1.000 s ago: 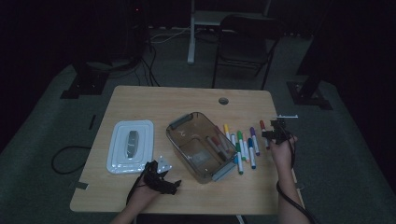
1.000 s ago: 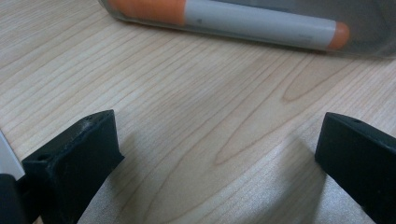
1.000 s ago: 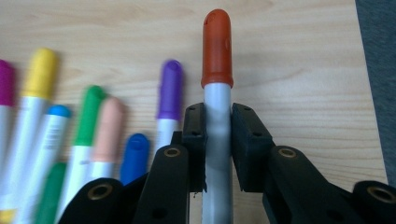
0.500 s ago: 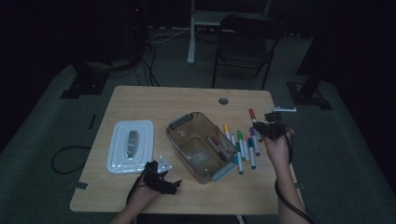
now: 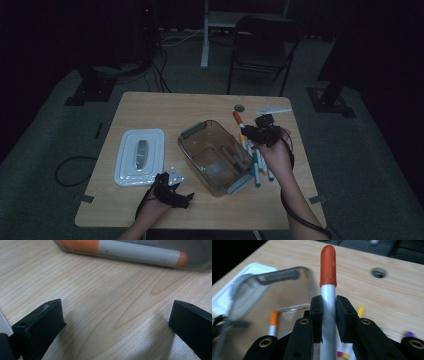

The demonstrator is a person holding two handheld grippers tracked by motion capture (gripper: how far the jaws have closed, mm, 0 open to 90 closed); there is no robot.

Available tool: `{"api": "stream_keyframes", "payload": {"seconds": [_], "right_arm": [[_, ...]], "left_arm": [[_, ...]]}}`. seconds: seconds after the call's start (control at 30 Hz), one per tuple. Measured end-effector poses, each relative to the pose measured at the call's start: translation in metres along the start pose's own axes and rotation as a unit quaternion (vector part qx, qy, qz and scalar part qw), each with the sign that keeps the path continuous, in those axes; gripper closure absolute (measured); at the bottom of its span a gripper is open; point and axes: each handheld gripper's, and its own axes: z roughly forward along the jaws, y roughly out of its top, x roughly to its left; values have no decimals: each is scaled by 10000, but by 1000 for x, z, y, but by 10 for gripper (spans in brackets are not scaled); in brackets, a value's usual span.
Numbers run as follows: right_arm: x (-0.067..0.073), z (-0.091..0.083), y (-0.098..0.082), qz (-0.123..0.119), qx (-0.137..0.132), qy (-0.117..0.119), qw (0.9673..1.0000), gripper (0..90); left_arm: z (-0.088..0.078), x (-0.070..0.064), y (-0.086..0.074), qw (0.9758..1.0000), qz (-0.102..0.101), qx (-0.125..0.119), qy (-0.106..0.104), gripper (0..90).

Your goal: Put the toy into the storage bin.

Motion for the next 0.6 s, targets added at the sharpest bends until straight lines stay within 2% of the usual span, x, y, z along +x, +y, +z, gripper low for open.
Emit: {"api": "stream_keyframes", "payload": {"seconds": [0.17,0.3,0.37,0.5,0.6], "right_arm": [[26,11,6,-232,179,352,9990,763],[45,26,10,-430,385,601,9965,764],[54,34,10,-498,521,731,9947,764],[70,52,9,-677,782,843,9911,764],[78,65,7,-707,973,933,9883,764]], "left_arm": [[0,0,0,10000,5,7,0,4],[0,0,0,10000,12,18,-10,4],[0,0,0,10000,0,11,-8,4],[0,0,0,10000,-5,7,-9,4],[0,0,0,10000,1,12,-9,4]]}}
